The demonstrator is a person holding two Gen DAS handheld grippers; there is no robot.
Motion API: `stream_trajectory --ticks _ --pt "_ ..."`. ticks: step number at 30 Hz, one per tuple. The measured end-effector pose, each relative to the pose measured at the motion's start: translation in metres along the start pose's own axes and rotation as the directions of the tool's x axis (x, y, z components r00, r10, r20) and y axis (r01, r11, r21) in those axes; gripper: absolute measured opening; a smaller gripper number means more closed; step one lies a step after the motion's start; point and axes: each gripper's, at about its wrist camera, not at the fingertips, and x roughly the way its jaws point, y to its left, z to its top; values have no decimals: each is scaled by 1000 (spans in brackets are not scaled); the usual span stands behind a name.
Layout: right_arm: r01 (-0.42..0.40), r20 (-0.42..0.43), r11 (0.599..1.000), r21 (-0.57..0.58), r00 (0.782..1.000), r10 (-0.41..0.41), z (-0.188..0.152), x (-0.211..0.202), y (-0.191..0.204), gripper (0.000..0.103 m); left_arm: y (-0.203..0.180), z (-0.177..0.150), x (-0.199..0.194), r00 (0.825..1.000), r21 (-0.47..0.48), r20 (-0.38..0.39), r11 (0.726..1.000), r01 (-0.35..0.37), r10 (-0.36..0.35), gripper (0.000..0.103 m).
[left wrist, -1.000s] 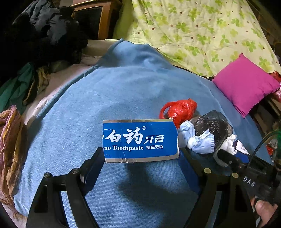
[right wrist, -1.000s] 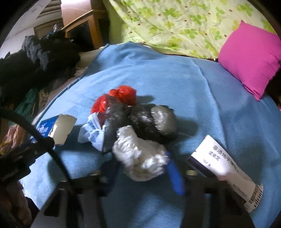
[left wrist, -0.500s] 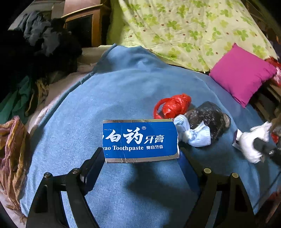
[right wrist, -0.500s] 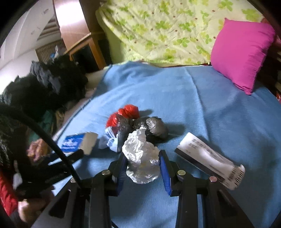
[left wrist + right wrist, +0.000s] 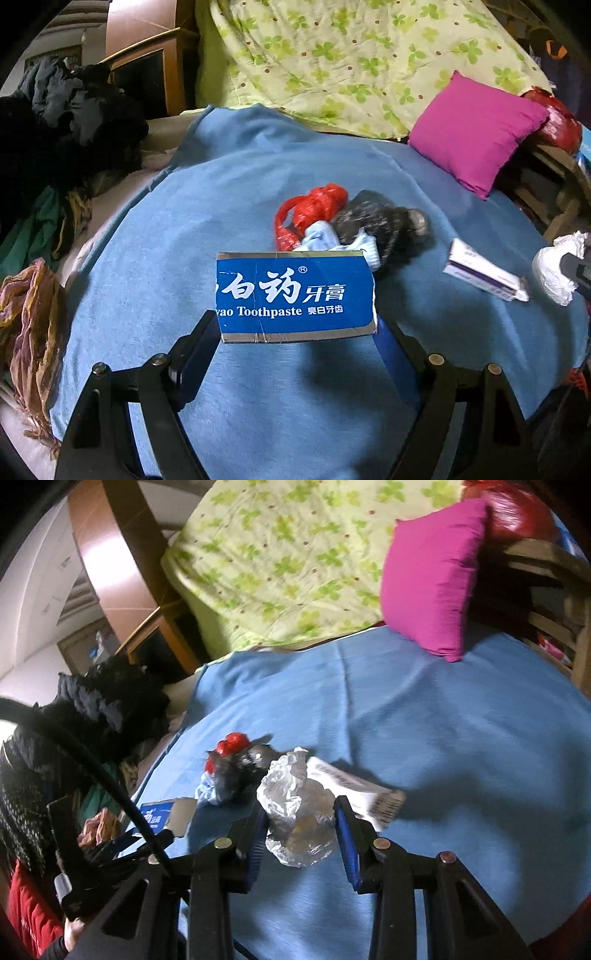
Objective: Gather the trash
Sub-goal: 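Close the right tool on the white crumpled bag and lift it while the left tool holds the box, then carry both items to the red basket and open the right tool to drop the white bag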
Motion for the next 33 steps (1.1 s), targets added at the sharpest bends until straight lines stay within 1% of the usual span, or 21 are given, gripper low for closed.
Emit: stream_trajectory --ticks 8,17,27,31,33 --pt "18 53 998 53 998 -21 5 -35 -28 38 -40 11 -30 997 53 34 997 61 -63 84" --pt "44 95 993 106 994 -54 2 -68 -56 38 -79 17 -50 993 99 38 989 107 -111 84" --pt "70 126 977 200 987 -97 -10 -100 -95 38 -108 15 -62 987 144 42 979 147 -155 84" --pt "71 146 960 270 983 -114 -20 -118 -115 38 -115 9 -63 985 149 31 975 163 -170 84" --pt "82 149 956 281 981 -128 -25 -125 -121 38 -118 6 -63 984 152 23 973 171 -177 84"
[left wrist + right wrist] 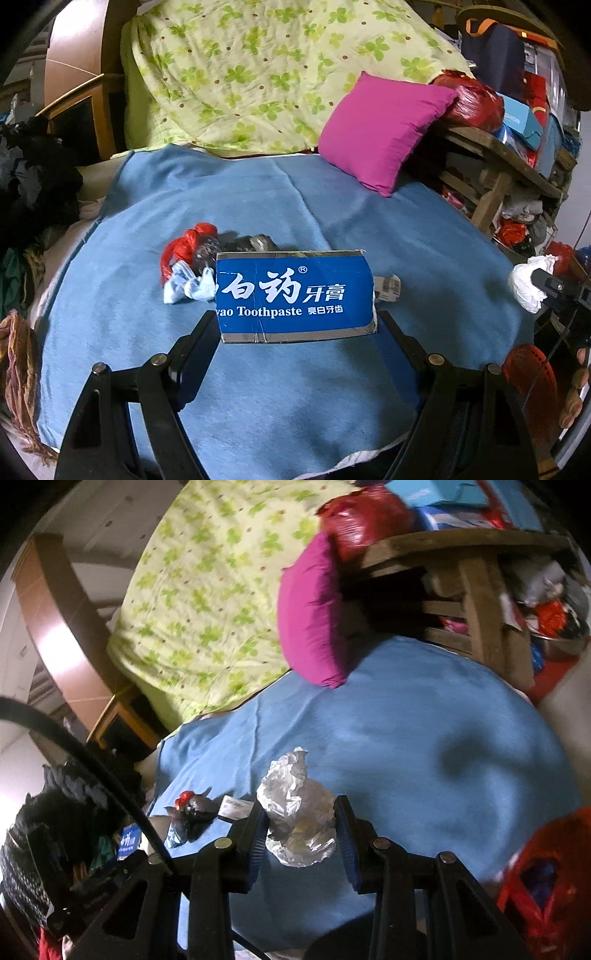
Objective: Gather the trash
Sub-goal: 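Carry both items to the red basket and open the right tool to drop the white bag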
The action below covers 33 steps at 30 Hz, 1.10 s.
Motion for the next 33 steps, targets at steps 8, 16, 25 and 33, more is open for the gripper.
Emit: stream_trajectory --ticks 8,16,25,33 --pt "48 28 998 43 998 -49 -5 -28 -31 38 -9 -11 1 999 -4 -18 1000 26 -26 84" --pt "110 53 990 87 992 -115 -10 -58 -65 38 -15 -10 -4 999 0 -14 999 36 -36 84" --pt "165 54 978 132 983 -173 -24 -84 -96 38 -52 -6 -15 995 55 -2 994 98 -98 84" --pt "213 80 964 159 970 -227 -30 -110 -114 38 -102 -8 -23 983 130 -11 974 186 -186 84"
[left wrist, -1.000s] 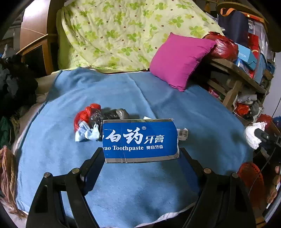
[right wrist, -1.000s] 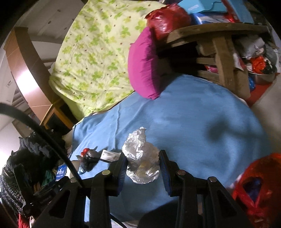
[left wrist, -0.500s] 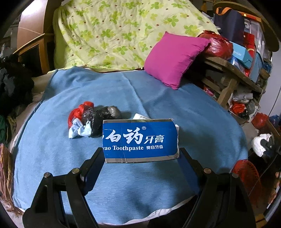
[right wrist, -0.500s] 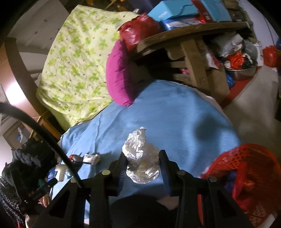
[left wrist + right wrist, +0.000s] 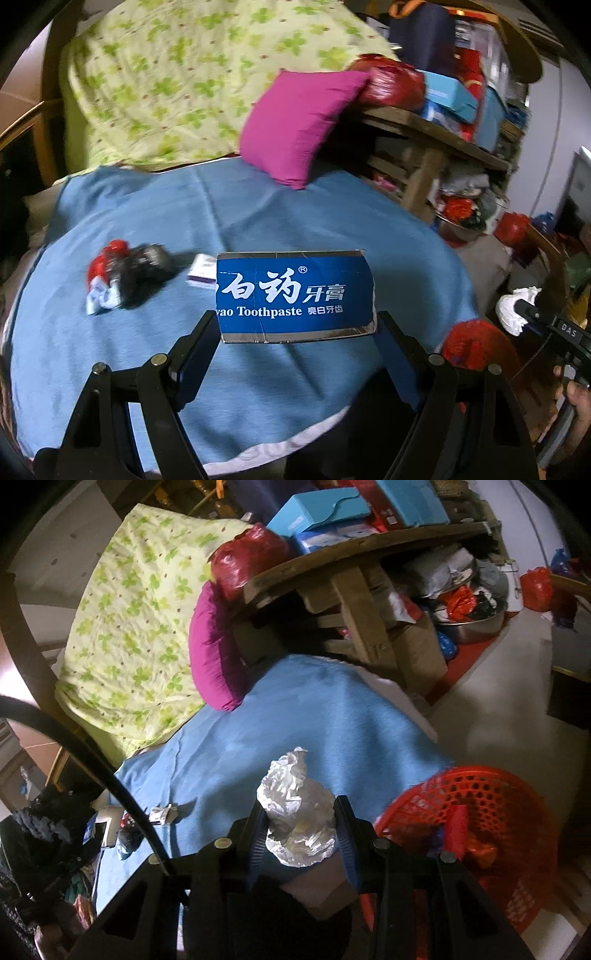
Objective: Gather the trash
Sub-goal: 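Carry both items to the red basket and open the right tool to drop the white bag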
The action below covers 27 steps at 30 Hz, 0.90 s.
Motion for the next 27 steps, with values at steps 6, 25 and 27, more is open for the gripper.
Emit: stream_trajectory --ticks 6,25,27 --pt "69 5 997 43 998 -69 -1 -11 -36 38 -43 2 8 996 60 -22 994 86 -85 84" --pt "297 -94 949 101 953 -288 -22 -8 -112 81 -157 -1 24 968 227 -114 943 243 -222 84" --pt "295 -67 951 89 955 -290 -19 -16 -107 81 -164 -3 26 965 233 -125 939 253 -229 84"
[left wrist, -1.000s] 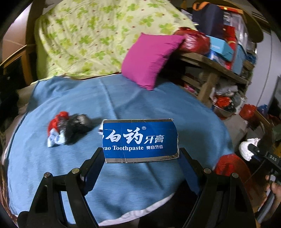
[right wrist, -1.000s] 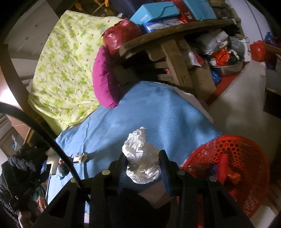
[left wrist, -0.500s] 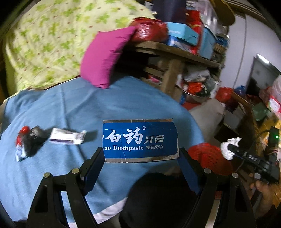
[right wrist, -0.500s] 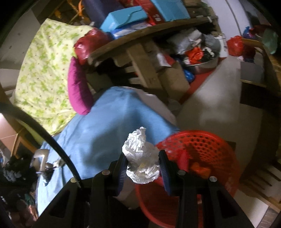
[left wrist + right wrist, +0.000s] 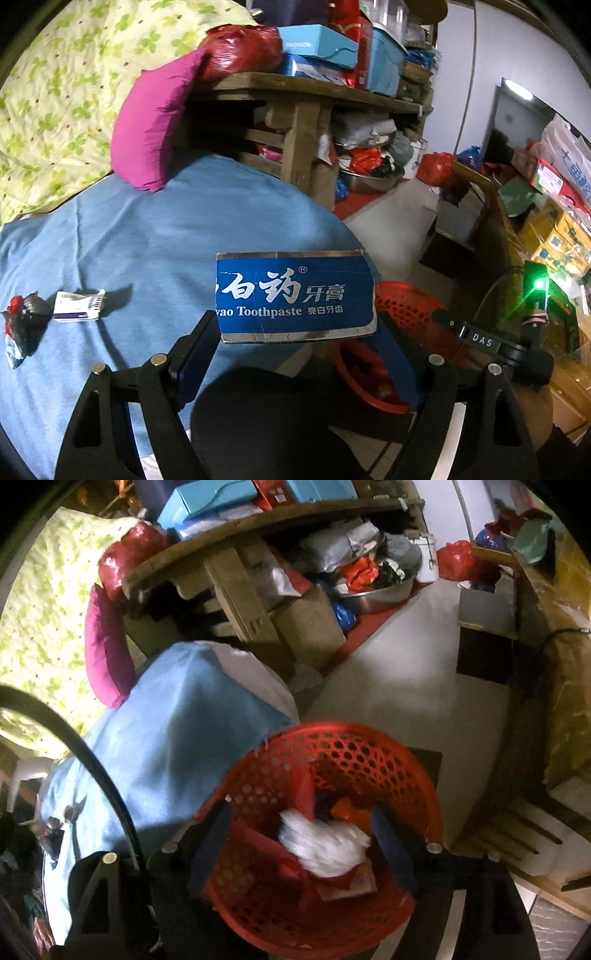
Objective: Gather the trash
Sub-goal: 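Carry both items to the red basket and open the right tool to drop the white bag, then open the left tool over the red basket to drop the toothpaste box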
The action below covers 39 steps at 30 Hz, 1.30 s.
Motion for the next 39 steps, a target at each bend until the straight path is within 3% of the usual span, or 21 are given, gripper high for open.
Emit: stream_trajectory --ticks 8,18,39 --pt "34 161 999 -28 987 -29 10 -48 7 81 -34 6 26 997 43 -60 997 59 -57 84" --pt "53 280 999 -8 959 -49 20 -93 -4 81 -80 9 65 983 98 -153 988 117 -101 84" --pt "74 318 997 2 945 -71 21 -114 -29 82 -124 11 102 959 172 -267 974 146 -97 85"
